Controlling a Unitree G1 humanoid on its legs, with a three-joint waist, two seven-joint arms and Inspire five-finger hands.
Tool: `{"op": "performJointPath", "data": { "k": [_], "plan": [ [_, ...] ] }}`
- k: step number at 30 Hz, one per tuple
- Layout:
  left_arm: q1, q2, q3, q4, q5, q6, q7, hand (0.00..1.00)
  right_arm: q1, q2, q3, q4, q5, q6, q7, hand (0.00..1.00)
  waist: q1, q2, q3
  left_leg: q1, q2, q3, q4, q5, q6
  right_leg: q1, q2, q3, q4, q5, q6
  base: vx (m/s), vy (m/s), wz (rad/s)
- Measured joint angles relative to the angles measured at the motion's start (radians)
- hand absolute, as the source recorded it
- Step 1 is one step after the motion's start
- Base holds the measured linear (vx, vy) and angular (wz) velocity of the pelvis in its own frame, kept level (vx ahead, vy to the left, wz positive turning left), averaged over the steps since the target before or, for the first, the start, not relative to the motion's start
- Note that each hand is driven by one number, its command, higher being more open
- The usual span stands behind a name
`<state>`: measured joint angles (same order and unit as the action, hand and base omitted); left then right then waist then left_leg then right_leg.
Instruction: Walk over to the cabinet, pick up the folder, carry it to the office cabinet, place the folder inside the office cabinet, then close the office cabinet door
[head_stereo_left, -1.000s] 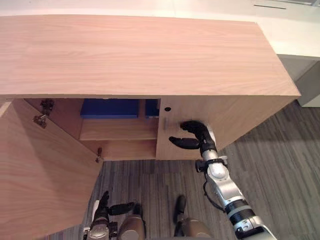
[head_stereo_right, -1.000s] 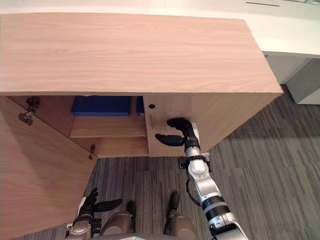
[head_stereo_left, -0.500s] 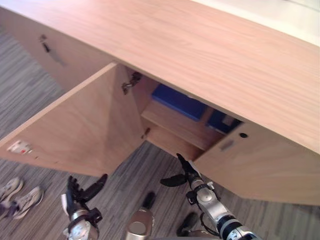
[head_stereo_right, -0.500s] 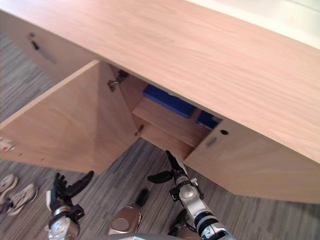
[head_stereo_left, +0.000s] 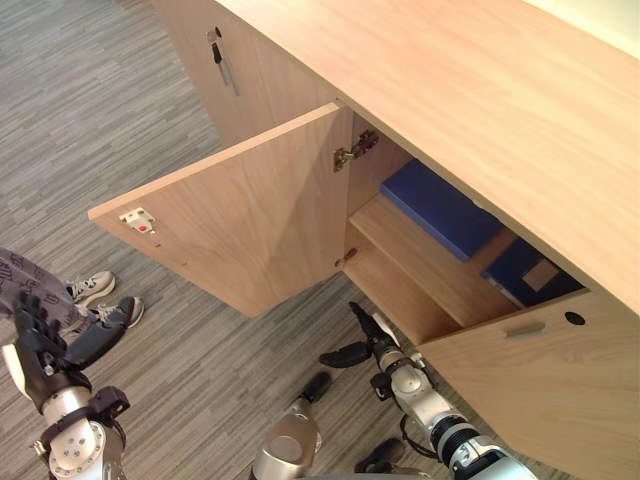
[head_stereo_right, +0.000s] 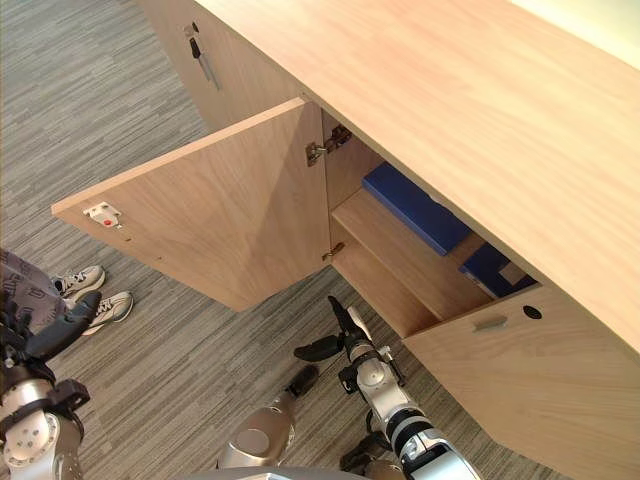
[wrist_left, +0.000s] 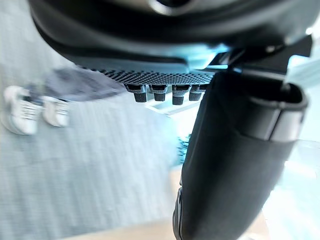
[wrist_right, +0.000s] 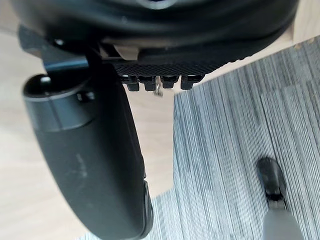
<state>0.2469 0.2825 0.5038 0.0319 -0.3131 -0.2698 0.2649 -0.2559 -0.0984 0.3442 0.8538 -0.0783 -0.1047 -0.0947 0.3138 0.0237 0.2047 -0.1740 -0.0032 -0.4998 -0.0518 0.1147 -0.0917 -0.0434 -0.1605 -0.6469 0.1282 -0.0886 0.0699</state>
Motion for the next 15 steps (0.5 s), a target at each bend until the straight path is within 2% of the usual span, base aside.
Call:
{"op": "performJointPath", "data": {
  "k": [3,5,8,14,15],
  "plan": [
    [-0.027,0.039,-0.001,-0.001,0.0,-0.007,-0.002,1.0,-0.002,-0.006,-0.005,0.0,0.017,0.0,0.0,1.0,-0.012,-0.001,-0.008,0.002,0.017,0.036,0.0,-0.003,-0.005,-0.026,0.006,0.042,0.02,-0.004,-0.007,-0.07,-0.048,-0.36],
    [-0.04,0.074,-0.01,0.0,0.0,-0.007,-0.006,1.0,0.004,-0.009,-0.005,-0.002,0.019,0.0,0.004,1.0,-0.035,-0.002,-0.009,0.006,0.026,0.052,0.0,-0.004,-0.009,-0.036,0.011,0.062,0.031,-0.007,-0.011,-0.08,-0.051,-0.29],
    [-0.055,0.146,-0.042,0.008,0.03,-0.007,-0.025,1.0,0.052,-0.016,-0.004,-0.034,0.019,0.0,0.015,1.0,-0.053,-0.016,-0.02,0.011,0.044,0.092,-0.001,-0.009,-0.017,-0.058,0.023,0.106,0.042,-0.008,-0.018,-0.08,-0.052,-0.37],
    [-0.092,0.19,-0.04,0.126,0.039,-0.017,-0.005,1.0,0.111,-0.03,-0.007,-0.057,0.028,0.001,0.033,1.0,-0.072,-0.035,-0.042,0.02,0.072,0.139,-0.011,-0.011,-0.026,-0.083,0.04,0.153,0.053,-0.006,-0.033,-0.04,-0.054,-0.26],
    [-0.104,0.189,-0.035,0.153,0.046,-0.034,0.001,1.0,0.114,-0.03,-0.012,-0.057,0.038,0.001,0.033,1.0,-0.075,-0.036,-0.043,0.027,0.076,0.147,-0.011,-0.011,-0.026,-0.08,0.042,0.158,0.05,-0.002,-0.038,-0.03,-0.041,-0.2]
  ]
}}
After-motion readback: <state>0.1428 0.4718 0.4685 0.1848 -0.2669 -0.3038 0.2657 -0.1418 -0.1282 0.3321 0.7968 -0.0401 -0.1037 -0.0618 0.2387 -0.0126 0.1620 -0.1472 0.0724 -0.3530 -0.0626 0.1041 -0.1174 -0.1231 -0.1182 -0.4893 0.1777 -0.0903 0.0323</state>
